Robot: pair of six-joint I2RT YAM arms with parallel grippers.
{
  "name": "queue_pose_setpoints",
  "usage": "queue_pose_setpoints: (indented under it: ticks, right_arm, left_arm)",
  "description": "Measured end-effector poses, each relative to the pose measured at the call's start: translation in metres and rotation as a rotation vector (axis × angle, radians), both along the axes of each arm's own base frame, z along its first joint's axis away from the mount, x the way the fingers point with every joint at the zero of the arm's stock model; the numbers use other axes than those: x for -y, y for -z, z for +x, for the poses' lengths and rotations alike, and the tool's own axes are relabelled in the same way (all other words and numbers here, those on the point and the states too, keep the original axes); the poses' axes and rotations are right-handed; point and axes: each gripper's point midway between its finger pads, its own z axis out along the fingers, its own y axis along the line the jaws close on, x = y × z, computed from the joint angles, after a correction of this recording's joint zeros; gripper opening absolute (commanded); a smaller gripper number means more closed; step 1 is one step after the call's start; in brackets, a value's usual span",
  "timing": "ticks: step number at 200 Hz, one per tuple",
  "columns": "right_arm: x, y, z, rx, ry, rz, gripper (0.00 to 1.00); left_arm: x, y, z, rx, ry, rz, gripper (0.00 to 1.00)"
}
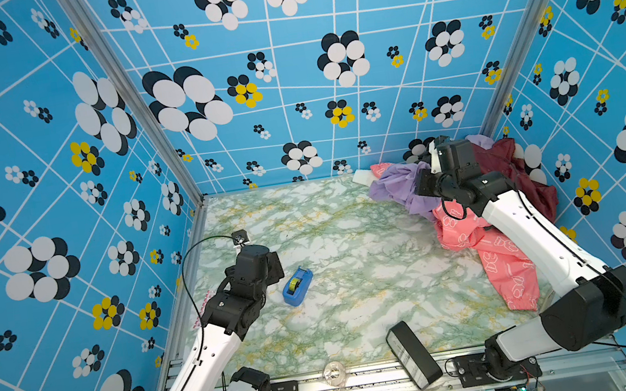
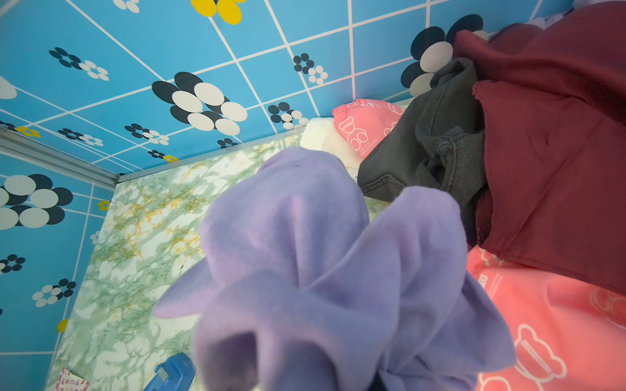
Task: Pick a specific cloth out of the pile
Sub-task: 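Lift the lavender cloth with the right gripper up out of the pile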
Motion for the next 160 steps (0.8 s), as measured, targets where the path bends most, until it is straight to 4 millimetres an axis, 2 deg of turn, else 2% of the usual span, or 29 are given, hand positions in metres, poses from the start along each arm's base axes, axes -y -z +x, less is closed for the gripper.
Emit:
queue_pose_setpoints:
  ticks: [92, 160]
  right_arm:
    - [-0.002, -0.034, -0.010, 0.087, -0.009, 0.059, 0.00]
    - [-0.003, -0.073, -0.017, 0.206, -0.014, 0.124, 0.00]
  left_arm:
    - [-0.008, -0.007, -0.005, 0.038, -0.039, -0.006, 0.86]
    - [-0.010, -0.007, -0.006, 0.042, -0.048, -0.005, 0.86]
